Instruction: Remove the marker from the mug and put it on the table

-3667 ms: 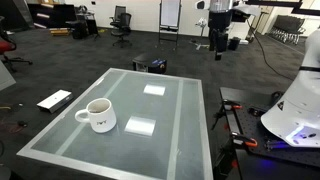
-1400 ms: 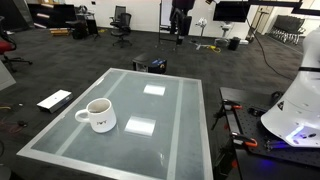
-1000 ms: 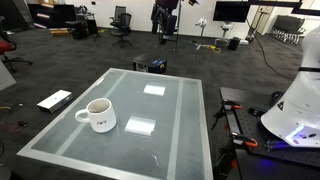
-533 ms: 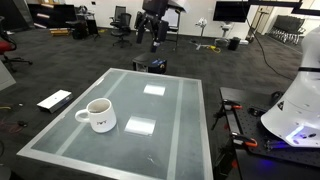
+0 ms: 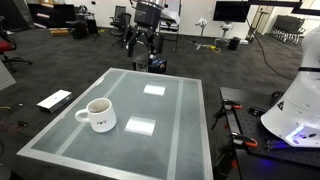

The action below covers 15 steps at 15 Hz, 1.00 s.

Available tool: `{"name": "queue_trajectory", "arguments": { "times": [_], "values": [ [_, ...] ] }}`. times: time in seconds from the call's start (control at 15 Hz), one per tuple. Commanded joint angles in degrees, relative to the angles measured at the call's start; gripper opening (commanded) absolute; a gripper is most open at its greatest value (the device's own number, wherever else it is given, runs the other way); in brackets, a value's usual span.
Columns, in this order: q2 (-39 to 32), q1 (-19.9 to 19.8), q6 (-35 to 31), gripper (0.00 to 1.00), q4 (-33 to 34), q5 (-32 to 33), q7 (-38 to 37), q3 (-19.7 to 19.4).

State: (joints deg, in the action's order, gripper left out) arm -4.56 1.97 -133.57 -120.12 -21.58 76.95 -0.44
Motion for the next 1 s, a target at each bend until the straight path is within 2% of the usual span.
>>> {"name": "queue_trajectory", "arguments": {
  "times": [0.0, 0.4, 0.53, 0.67, 0.93],
  "values": [
    [-0.35, -1.09, 0.06, 1.0, 0.24, 0.17, 0.15, 1.27],
    [-0.67, -1.17, 0.1, 1.0, 0.66, 0.18, 0.18, 1.37],
    [-2.64, -1.38, 0.11, 1.0, 2.56, -1.85, 2.95, 1.74],
    [-4.83, -1.84, -0.24, 1.0, 4.71, -4.2, 7.48, 2.42],
    [-10.43, -3.74, 0.49, 1.0, 11.2, -12.37, 21.8, 5.1]
  ]
}}
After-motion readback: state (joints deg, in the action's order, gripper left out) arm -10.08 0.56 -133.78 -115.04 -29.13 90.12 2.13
